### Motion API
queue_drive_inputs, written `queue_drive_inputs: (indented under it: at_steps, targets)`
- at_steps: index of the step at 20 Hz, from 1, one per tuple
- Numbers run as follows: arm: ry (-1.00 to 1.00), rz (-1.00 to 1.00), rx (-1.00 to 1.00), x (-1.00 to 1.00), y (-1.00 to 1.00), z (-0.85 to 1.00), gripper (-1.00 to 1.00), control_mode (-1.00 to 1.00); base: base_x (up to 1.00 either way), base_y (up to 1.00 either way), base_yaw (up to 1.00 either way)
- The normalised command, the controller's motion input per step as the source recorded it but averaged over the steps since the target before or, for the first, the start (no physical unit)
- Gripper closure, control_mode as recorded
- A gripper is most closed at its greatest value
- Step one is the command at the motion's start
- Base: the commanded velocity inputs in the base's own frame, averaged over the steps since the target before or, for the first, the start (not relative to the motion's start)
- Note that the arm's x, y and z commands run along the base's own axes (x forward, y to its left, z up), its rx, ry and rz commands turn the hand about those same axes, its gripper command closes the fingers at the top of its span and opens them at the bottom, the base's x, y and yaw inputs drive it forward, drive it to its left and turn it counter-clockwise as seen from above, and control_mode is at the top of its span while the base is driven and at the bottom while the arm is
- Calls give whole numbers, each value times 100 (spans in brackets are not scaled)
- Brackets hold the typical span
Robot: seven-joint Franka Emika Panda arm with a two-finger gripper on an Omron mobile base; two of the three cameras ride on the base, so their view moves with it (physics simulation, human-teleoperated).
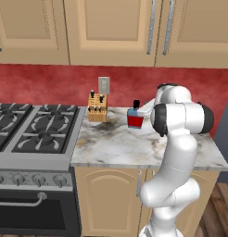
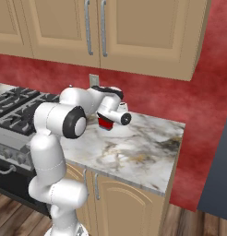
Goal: Move the drinks to the dining counter.
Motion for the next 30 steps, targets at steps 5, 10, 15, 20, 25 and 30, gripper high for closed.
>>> queue_drive_inputs:
  at_steps: [5,10,15,20,25,30]
  targets:
    - [0,-2,0,4,0,-5,-100,-100,0,0,0]
    - [0,0,0,6,0,0,-100,-100,0,0,0]
    - [1,0,0,17,0,0,-100,-100,0,0,0]
    - [1,0,0,18,0,0,-100,-100,0,0,0]
    - [1,0,0,7,0,-4,-100,-100,0,0,0]
    - [0,0,0,4,0,-6,-100,-100,0,0,0]
